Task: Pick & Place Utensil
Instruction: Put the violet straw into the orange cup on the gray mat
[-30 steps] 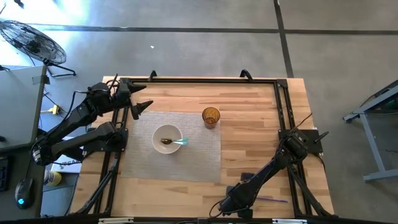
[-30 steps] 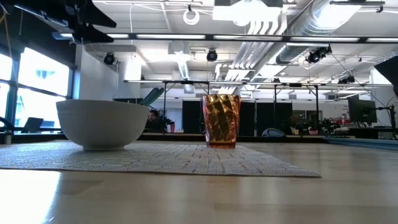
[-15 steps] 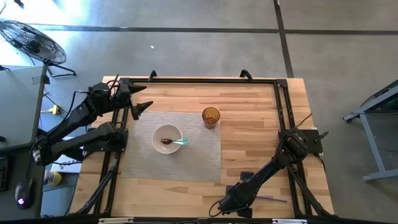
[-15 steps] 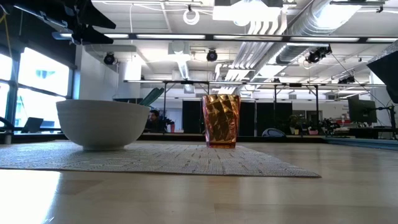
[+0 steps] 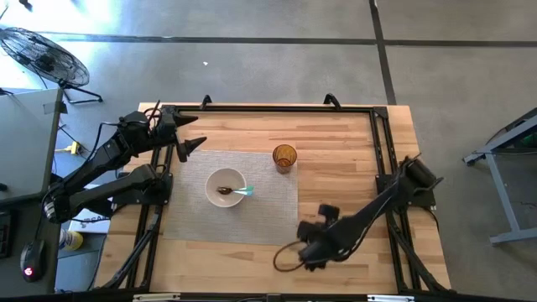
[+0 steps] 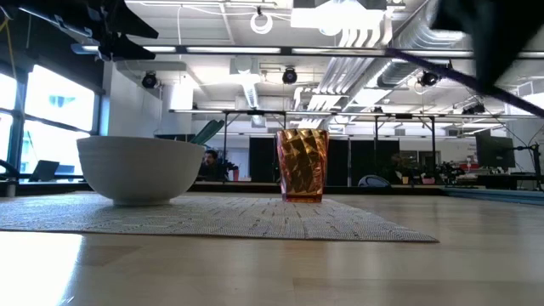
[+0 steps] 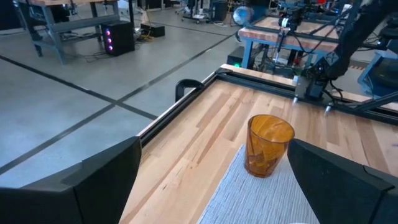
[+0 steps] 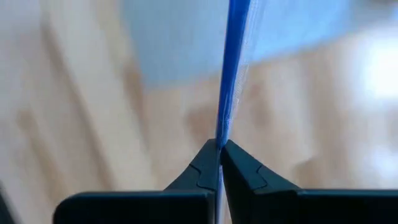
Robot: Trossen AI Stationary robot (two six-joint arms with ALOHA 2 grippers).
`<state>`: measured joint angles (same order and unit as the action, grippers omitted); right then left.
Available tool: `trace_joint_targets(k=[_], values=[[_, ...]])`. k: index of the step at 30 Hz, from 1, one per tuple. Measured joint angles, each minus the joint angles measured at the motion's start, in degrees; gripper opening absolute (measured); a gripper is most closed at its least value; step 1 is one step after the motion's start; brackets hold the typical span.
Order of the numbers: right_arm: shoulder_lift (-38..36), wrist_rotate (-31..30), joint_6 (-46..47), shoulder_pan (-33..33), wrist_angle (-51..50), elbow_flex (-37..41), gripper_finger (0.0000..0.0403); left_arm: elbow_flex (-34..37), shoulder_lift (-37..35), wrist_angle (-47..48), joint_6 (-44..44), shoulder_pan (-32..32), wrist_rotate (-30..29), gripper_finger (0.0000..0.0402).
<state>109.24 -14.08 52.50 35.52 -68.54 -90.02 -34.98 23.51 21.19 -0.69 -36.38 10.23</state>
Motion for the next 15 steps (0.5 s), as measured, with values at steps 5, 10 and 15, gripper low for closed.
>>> trace_joint_targets(k=[5,10,15], values=[[-8.1,-18.1,-2.5,-1.6,3.7,0.0,0.0005,0.0,0.0,0.0,0.0,0.0,0.1,0.0399],[-14.7,-35.6,-12.5,-4.9,11.1,-0.1,0.0002,0.0,0.0,0.0,0.0,0.0,0.8,0.0399],[-18.9,-39.6,-20.3,-11.0,19.4,-0.1,0.0002,0.0,0.0,0.0,0.1,0.0,0.8,0.0399]])
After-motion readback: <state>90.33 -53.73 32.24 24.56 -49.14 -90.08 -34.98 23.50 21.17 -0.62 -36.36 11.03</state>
